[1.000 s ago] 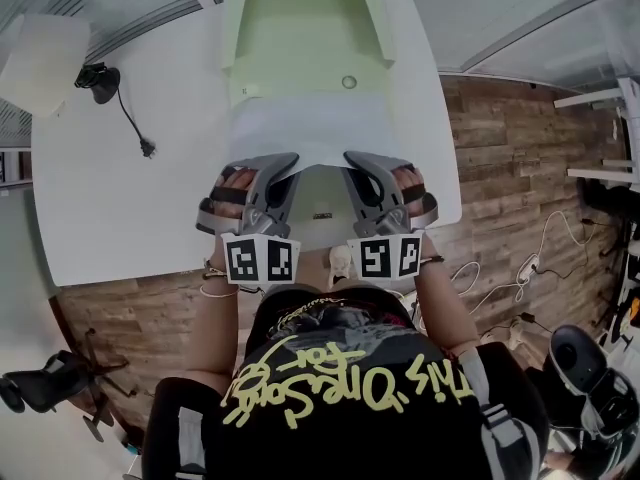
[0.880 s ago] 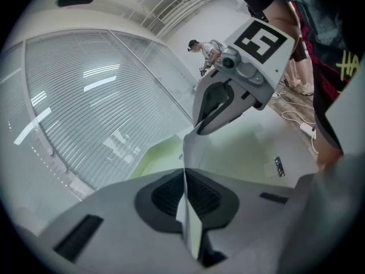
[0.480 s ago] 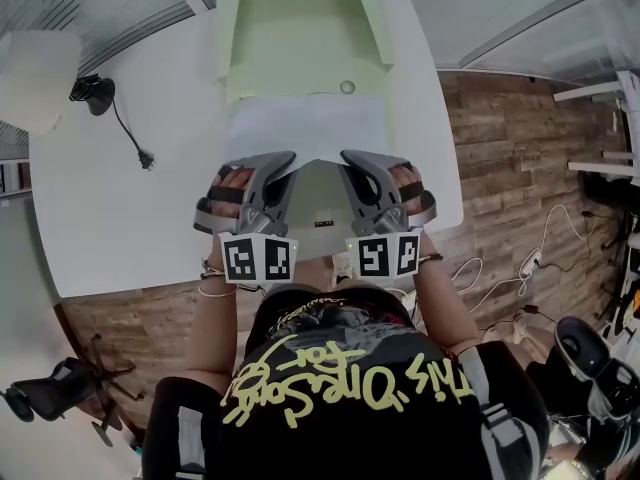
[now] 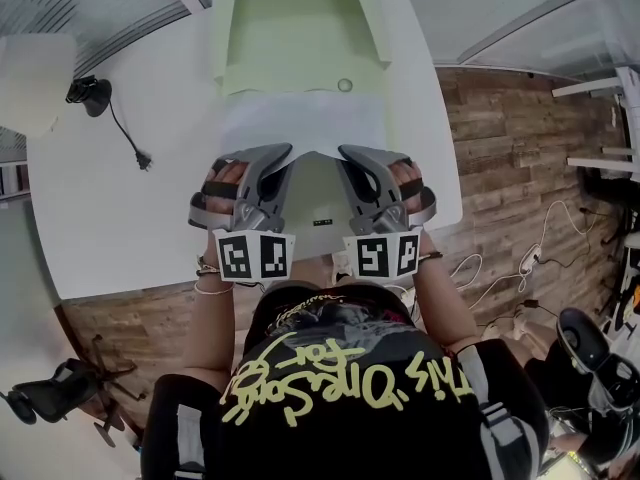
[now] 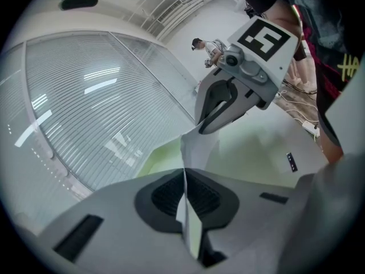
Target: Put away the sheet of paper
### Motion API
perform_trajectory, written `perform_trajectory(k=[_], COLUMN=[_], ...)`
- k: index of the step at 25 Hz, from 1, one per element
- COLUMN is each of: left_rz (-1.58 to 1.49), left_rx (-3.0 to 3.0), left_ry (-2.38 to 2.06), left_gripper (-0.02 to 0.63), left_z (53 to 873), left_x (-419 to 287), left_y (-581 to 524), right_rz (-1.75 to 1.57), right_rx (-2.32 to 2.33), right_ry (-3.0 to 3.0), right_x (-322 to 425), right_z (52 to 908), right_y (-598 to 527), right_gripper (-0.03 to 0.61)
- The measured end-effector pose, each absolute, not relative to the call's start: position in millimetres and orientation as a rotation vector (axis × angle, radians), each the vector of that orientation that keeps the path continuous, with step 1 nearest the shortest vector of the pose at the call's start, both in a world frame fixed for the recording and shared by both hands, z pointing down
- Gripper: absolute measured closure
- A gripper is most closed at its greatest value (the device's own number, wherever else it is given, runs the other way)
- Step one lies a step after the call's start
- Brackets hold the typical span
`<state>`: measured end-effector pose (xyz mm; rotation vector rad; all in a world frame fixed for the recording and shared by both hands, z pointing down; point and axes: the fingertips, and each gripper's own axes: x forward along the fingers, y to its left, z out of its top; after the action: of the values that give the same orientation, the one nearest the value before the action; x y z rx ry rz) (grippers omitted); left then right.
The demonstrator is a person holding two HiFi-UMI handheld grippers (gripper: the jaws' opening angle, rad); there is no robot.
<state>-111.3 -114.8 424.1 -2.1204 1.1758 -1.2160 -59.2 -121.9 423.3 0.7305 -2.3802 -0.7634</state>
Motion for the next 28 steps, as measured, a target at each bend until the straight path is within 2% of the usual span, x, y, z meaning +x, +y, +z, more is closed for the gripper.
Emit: perform_trajectory(k=[19,28], left_rz=[-1.146,-1.175], left_rx=[-2.033,-2.059], left_ry=[1.204,1.186], left_gripper=[0.606,0.606], left_z=[387,402], left_x=[-100,-108], left_y=[-107,-119], right_rz=[-0.913,-0.882], right_rx=[0.823,0.803], right_ry=[-2.384,-2.364], right_x=[-48,-56], right_z=[377,392], right_y=[-120,-133], right_gripper=[0.569,0.569])
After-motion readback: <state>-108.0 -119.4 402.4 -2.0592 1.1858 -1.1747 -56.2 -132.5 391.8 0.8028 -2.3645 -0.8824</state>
